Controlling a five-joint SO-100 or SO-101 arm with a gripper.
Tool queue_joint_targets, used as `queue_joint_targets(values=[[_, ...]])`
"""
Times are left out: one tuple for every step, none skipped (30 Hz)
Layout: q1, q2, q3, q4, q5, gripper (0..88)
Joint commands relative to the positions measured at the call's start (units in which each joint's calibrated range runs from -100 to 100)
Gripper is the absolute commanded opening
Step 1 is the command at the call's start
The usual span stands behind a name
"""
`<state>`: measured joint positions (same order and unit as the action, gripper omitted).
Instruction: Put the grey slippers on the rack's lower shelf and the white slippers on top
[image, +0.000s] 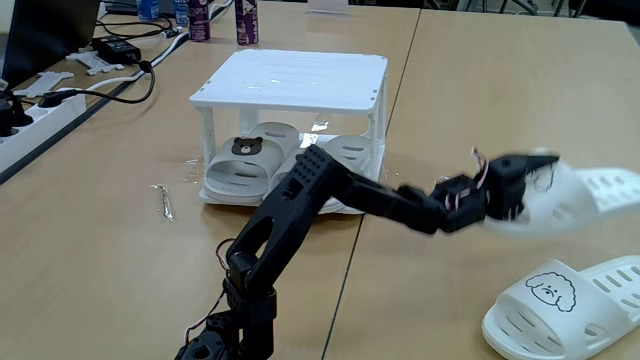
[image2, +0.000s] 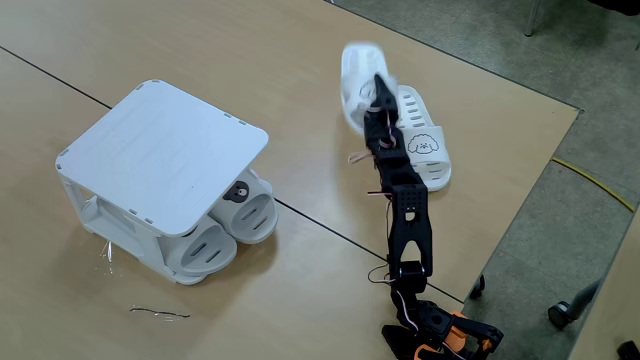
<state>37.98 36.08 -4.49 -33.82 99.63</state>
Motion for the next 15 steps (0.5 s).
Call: queue_joint_targets(values=[[0.4, -22.6, -5.3, 9.3, 0.4, 0.7], [0.4, -25.2, -5.3, 11.5, 0.4, 0.7], [0.4, -27.8, -5.3, 13.6, 0.4, 0.7], [0.4, -30.3, -5.3, 16.0, 0.4, 0.7], [0.4, -33.8, -5.4, 19.6, 0.4, 0.7], [0.4, -36.4, -5.5, 22.6, 0.4, 0.7], [0.4, -39.1, -5.6, 25.6, 0.4, 0.7], [0.3, -41.8, -5.7, 28.7, 0.4, 0.7], [0.2, -44.4, -5.7, 31.8, 0.4, 0.7], [0.2, -46.8, -5.9, 34.9, 0.4, 0.7], [0.0, -49.2, -6.0, 37.9, 0.4, 0.7], [-0.1, -51.4, -6.1, 40.5, 0.4, 0.7], [-0.7, -54.1, -6.0, 43.2, 0.4, 0.7], [-2.2, -55.8, -5.7, 44.6, 0.4, 0.7], [-4.1, -57.4, -5.7, 45.4, 0.4, 0.7]])
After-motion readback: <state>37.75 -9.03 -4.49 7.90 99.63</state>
